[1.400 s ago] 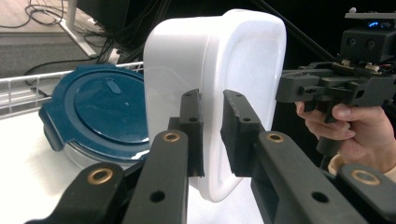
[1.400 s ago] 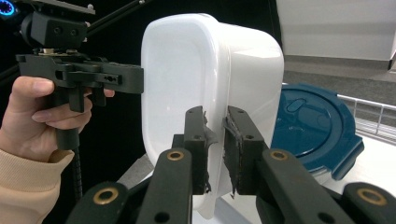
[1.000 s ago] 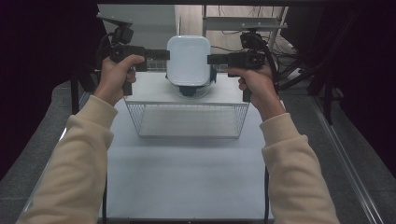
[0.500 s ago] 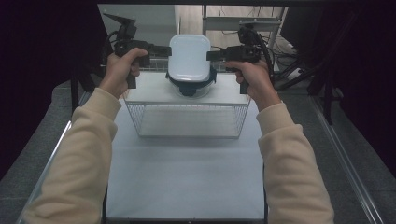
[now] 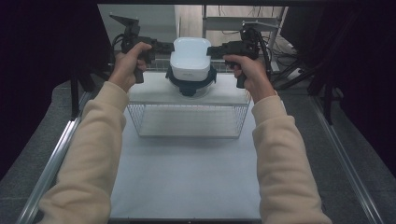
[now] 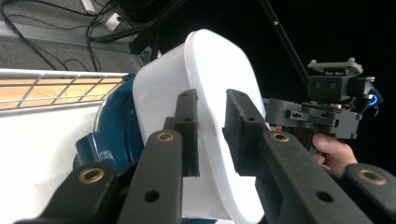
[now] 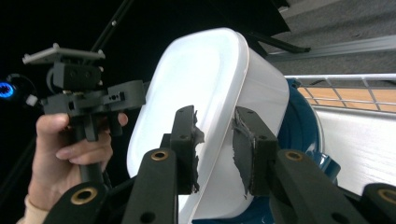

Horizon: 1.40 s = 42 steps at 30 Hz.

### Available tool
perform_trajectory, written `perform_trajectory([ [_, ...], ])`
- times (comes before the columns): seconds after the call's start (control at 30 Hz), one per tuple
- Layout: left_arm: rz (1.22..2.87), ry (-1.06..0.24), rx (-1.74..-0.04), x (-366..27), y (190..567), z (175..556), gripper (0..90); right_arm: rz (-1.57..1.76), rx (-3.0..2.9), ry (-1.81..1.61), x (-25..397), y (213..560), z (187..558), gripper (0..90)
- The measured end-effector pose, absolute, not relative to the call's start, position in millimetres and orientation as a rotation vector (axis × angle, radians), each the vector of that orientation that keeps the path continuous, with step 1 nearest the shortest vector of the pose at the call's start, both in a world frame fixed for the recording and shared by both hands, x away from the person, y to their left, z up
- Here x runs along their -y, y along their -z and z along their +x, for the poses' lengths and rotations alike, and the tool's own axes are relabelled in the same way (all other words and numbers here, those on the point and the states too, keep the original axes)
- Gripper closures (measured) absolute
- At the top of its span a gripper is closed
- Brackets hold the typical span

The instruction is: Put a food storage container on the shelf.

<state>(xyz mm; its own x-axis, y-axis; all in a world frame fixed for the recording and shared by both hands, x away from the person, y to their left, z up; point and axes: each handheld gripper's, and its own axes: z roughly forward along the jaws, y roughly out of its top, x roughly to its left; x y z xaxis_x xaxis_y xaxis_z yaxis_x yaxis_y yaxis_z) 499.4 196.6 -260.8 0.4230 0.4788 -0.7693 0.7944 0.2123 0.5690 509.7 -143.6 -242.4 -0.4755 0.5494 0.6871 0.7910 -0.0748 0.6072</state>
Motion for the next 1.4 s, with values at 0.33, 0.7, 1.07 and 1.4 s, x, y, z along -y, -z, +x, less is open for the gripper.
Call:
perform_trajectory([
  [0.33,1.408,0.352,-1.209,-197.6,272.7,507.4,71.2,-1.487,1.897,1.589,144.8,252.4,520.5,69.5],
  [0.7,1.514,0.09,-1.156,-191.9,256.5,471.9,32.9,-1.462,2.082,1.742,147.8,236.8,490.0,31.7],
  [1.07,1.577,-0.092,-1.065,-202.8,264.7,401.1,25.5,-1.272,2.407,1.844,159.9,234.4,426.1,25.5],
  [1.4,1.68,-0.219,-0.983,-203.6,297.9,339.4,22.6,-1.203,2.536,1.886,193.0,263.5,364.7,25.6],
])
